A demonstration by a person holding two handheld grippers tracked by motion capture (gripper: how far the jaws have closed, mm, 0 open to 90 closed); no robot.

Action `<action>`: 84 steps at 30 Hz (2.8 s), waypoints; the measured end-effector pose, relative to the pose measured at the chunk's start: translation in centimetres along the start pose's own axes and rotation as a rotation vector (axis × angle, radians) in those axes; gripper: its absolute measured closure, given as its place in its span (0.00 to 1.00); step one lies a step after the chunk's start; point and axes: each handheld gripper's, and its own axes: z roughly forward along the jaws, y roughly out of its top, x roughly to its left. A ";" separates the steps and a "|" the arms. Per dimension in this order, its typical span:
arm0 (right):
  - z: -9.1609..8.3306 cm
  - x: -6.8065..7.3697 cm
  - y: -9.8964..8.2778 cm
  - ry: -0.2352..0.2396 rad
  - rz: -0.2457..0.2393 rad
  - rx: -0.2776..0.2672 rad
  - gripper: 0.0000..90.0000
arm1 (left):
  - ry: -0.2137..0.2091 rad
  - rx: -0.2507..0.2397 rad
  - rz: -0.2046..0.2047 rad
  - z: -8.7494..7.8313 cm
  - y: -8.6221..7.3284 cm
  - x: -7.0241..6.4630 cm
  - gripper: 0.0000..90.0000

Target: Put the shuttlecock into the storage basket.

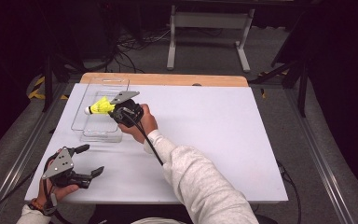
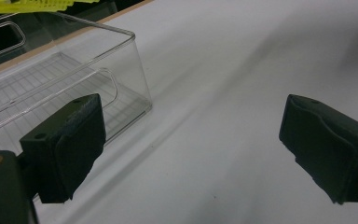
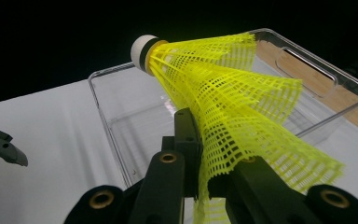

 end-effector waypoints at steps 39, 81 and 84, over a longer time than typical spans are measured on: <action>6.2 0.0 0.3 0.070 -0.073 0.171 0.97 | -0.033 0.007 0.007 0.5 0.0 -0.2 0.09; 7.4 -1.0 -0.6 0.091 -0.091 0.269 0.80 | -0.036 0.010 0.003 0.6 -0.1 -0.2 0.09; 7.2 -0.8 -0.6 0.092 -0.099 0.276 0.74 | -0.040 0.012 0.004 0.6 -0.1 -0.2 0.09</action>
